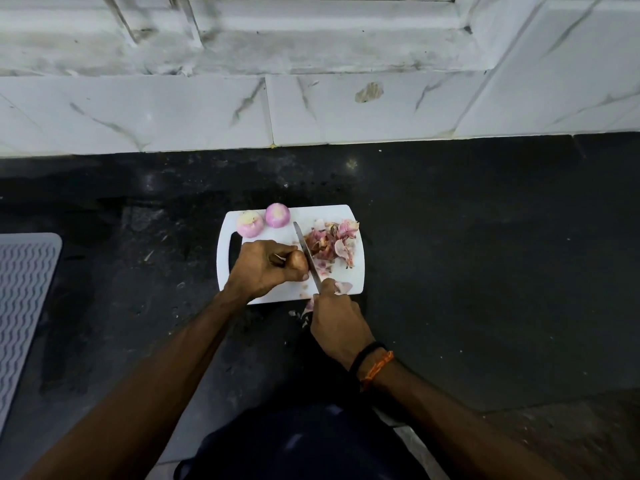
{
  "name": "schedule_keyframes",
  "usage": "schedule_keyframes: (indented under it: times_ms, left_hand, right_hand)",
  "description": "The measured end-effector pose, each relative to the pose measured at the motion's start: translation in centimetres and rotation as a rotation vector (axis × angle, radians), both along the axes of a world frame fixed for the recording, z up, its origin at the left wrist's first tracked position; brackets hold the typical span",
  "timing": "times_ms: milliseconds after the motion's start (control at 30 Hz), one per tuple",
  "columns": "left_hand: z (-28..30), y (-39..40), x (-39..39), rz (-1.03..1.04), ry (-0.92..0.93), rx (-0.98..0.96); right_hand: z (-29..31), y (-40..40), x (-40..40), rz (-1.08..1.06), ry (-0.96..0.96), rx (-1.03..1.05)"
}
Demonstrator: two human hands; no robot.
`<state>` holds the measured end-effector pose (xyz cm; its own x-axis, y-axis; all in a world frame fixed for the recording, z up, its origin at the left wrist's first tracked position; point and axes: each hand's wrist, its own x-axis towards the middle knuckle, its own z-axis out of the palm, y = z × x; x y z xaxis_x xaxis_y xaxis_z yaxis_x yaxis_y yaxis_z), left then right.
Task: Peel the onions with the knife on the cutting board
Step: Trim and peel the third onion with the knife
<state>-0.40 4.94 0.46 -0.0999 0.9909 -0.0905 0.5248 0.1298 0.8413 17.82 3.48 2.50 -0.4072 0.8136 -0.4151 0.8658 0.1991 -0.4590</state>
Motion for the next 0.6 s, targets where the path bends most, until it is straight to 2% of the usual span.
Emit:
schedule_keyframes:
  times_ms: [233, 400, 600]
  left_hand:
    - [0.1, -0.3, 0.1, 0.041, 0.007, -0.007]
    - [0.0, -0.4, 0.4, 0.051, 0.016, -0.017]
    - [-0.5, -0.8, 0.7, 0.128, 0.031, -0.056]
  right_hand:
    - [-0.7, 0.1, -1.2, -0.034, 0.003, -0.012]
    - [-1.3, -1.0, 0.1, 0.022, -0.095, -0.022]
    - [-1.6, -1.0, 0.2, 0.028, -0.119, -0.01]
